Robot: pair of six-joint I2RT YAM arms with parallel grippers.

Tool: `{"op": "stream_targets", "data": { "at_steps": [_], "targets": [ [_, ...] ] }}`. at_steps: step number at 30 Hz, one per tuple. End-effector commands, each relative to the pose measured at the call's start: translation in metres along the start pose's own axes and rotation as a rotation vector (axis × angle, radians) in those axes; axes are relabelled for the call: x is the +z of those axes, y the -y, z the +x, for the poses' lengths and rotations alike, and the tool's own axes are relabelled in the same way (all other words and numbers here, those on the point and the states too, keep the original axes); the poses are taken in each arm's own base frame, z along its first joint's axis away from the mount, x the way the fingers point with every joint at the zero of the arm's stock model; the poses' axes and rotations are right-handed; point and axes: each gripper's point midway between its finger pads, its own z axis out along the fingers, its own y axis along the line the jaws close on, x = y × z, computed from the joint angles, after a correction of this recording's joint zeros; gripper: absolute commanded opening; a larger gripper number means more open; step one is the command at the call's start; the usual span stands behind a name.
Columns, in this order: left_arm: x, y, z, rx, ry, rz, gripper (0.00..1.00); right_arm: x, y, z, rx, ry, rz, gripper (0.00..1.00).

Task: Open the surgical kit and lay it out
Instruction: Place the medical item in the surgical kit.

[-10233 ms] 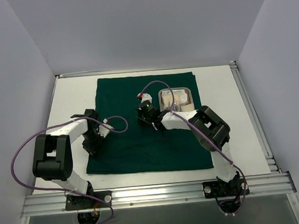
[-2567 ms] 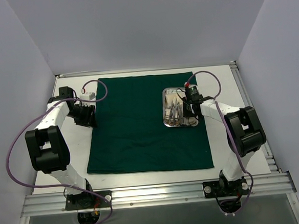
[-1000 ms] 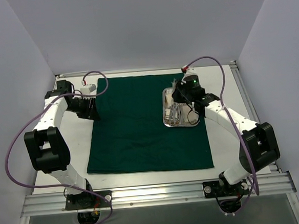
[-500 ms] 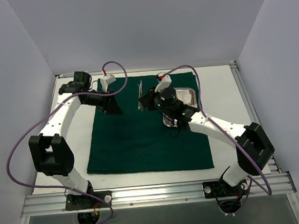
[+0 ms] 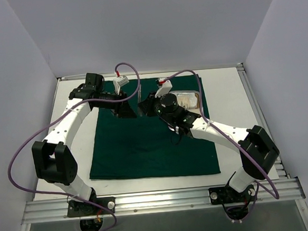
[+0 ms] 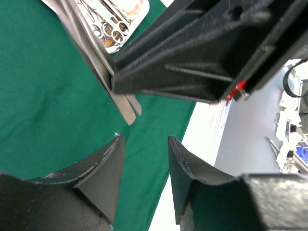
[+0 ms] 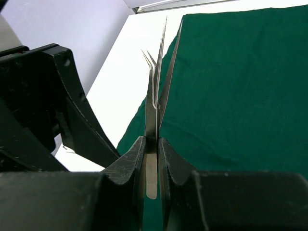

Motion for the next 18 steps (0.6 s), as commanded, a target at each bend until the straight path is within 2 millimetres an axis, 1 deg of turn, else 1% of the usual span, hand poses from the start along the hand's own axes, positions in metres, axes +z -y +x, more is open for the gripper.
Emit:
{"op": "stream_targets", "data": {
  "at_steps": [1,5,10,16,18],
  "targets": [
    [0.005,-0.002,-0.014,0.062,0.036,-0.023,0.49,0.003,-0.019,-0.021,0.025,0.075,-0.051,0.0],
    [0.008,-0.006,-0.019,0.06,0.041,-0.035,0.45,0.004,-0.024,-0.018,0.028,0.066,-0.069,0.0],
    [0.012,-0.008,-0.02,0.052,0.04,-0.031,0.39,0.006,-0.025,-0.017,0.03,0.064,-0.072,0.0],
    [0.018,-0.011,-0.02,0.051,0.033,-0.034,0.36,0.007,-0.028,-0.017,0.035,0.066,-0.085,0.0],
    [0.018,-0.016,-0.019,0.055,0.031,-0.052,0.35,0.006,-0.028,-0.018,0.035,0.067,-0.085,0.0]
  ]
}}
